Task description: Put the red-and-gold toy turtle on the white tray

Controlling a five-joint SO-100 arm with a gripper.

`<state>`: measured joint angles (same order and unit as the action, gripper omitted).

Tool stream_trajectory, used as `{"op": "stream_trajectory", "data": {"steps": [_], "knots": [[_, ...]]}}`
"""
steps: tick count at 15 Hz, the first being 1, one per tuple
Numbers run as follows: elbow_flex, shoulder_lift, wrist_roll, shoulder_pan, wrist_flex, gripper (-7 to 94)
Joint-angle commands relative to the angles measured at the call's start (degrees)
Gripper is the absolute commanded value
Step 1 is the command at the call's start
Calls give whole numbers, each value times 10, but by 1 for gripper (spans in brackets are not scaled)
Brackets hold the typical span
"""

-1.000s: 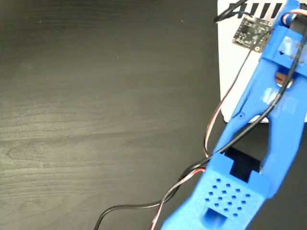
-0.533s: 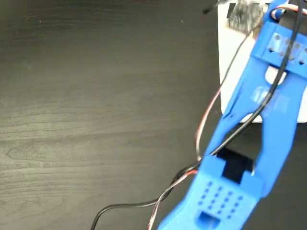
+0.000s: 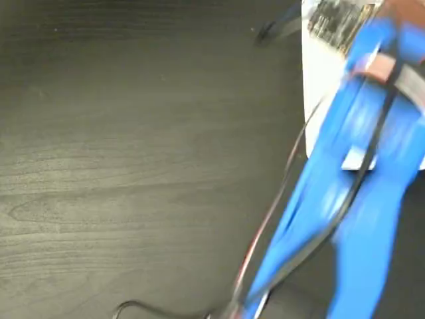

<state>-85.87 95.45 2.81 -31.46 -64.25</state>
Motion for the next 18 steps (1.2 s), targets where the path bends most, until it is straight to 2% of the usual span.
{"op": "stream_trajectory", "data": {"steps": [1, 5, 7, 11, 15, 18], "knots": [[-180, 184, -4, 74, 48, 0], [-489, 400, -23, 238, 127, 0], [-626, 528, -24, 297, 132, 0], [-764, 742, -10, 350, 45, 0], [-807, 868, 3, 348, -64, 0], [-811, 899, -5, 335, -85, 0]]}}
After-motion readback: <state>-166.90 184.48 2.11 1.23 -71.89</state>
